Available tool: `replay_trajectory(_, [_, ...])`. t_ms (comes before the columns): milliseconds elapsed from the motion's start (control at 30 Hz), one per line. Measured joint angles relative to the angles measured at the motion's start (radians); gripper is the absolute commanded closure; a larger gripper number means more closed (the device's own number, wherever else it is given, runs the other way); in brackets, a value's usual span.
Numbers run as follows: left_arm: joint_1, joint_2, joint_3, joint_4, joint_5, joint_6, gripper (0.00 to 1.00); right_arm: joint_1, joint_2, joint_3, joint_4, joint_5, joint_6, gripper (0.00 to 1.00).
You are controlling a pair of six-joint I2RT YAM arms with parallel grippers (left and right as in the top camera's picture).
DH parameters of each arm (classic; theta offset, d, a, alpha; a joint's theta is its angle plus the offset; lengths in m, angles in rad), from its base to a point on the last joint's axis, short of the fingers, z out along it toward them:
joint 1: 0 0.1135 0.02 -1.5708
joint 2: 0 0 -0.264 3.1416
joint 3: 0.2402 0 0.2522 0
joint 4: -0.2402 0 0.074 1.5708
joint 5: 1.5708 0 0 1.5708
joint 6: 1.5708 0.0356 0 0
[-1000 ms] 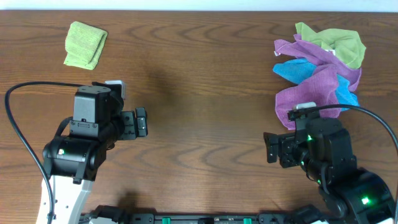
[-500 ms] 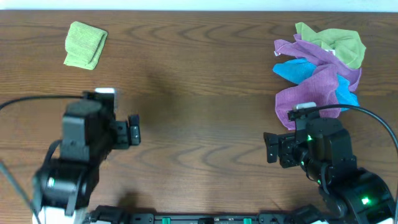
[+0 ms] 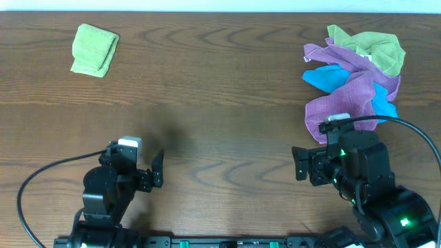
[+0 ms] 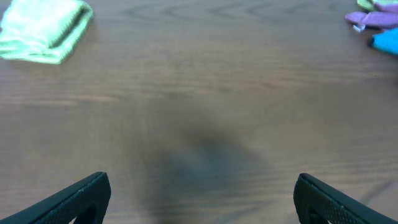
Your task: Fold the cloth
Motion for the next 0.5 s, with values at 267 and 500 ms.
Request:
replay_trajectory(267, [0.038,-0.149,-0.127,0.003,0.021,0.000,0.05,0.000,0.000,0.000,0.000,0.000,0.000,0.01])
replay_trajectory(500, [0.047,-0.238,-0.207,0.004,0.029,-0.005,0.05,0.000,0.000,0.000,0.000,0.000,0.000,0.01])
